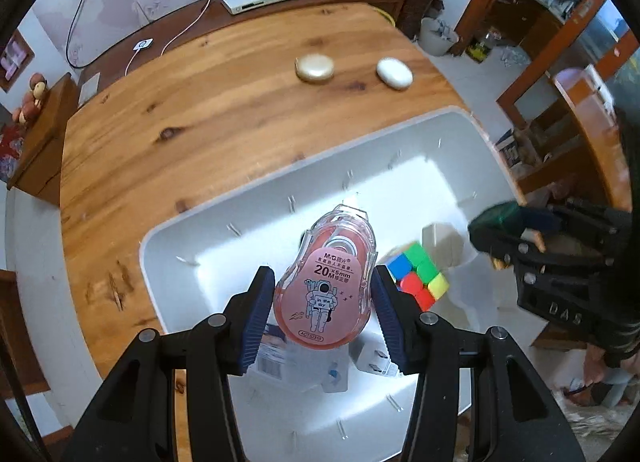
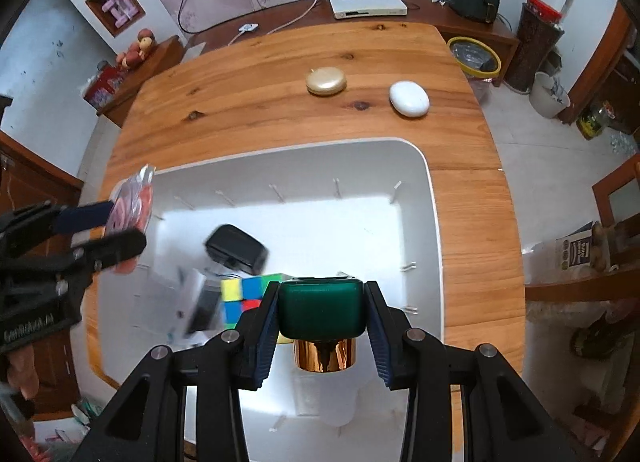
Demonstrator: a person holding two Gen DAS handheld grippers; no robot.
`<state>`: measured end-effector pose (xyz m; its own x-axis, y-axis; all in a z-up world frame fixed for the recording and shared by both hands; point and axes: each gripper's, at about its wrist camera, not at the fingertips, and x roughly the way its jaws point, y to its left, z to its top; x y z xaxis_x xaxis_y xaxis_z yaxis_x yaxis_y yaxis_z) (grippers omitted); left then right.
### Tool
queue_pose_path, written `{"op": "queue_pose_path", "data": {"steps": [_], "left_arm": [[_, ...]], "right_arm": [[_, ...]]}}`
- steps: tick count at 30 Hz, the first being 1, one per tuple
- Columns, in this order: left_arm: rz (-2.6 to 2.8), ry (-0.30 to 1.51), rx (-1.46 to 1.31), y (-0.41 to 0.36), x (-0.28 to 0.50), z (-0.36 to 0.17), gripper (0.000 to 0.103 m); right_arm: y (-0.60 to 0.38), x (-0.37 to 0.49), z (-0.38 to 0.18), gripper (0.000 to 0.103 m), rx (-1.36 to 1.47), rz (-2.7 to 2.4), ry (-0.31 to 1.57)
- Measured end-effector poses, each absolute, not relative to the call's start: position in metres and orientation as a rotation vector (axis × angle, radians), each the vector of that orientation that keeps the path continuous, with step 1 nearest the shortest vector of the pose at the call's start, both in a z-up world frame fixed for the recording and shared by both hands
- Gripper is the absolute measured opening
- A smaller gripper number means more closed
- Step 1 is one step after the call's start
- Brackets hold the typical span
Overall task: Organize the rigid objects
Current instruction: 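Carry the pink dispenser with the left tool while the right tool carries the bottle, then open the left tool over the tray while the right tool releases the bottle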
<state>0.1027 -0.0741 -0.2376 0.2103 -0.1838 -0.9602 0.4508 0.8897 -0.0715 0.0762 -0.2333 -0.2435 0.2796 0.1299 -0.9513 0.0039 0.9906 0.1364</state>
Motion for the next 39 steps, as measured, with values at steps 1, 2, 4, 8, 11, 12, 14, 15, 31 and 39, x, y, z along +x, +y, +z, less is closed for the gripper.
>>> {"op": "queue_pose_path", "data": {"steps": [1,2,4,8,11,12,14,15,31,39], "left_arm": [[-0.439,1.293,0.262,-0.078,0.099,-0.243,0.053],[-0.437,1.3,0.268,-0.08,0.096,-0.247,0.053],[-0.436,1.319,0.264,-0.083,0.091,-0.255,0.053],[-0.413,1.333,0.263,-0.088,0.085,-0.267,0.053],[-0.396,1.335,0.256,-0.09,0.083,-0.272,0.053],[-0.391,1.335,0.253,-0.091,0.083,-0.274,0.053],[-0.382,1.335,0.247,-0.092,0.082,-0.276,0.053],[-0.378,1.333,0.248,-0.093,0.081,-0.277,0.053],[-0.294,1.274,0.252,-0.099,0.08,-0.266,0.078],[-0.272,1.247,0.24,-0.098,0.083,-0.252,0.087]], "right_arm": [[-0.235,0.077,-0.248,0.041,0.113,0.081,1.288],[-0.236,0.077,-0.253,0.041,0.105,0.079,1.293],[-0.237,0.077,-0.26,0.041,0.099,0.082,1.305],[-0.237,0.077,-0.273,0.041,0.082,0.089,1.322],[-0.235,0.079,-0.281,0.041,0.063,0.091,1.33],[-0.235,0.079,-0.284,0.041,0.054,0.09,1.331],[-0.233,0.079,-0.287,0.041,0.033,0.093,1.334],[-0.233,0.08,-0.289,0.041,0.027,0.096,1.337],[-0.233,0.079,-0.274,0.056,-0.067,0.103,1.248],[-0.238,0.079,-0.259,0.056,-0.045,0.125,1.203]]}}
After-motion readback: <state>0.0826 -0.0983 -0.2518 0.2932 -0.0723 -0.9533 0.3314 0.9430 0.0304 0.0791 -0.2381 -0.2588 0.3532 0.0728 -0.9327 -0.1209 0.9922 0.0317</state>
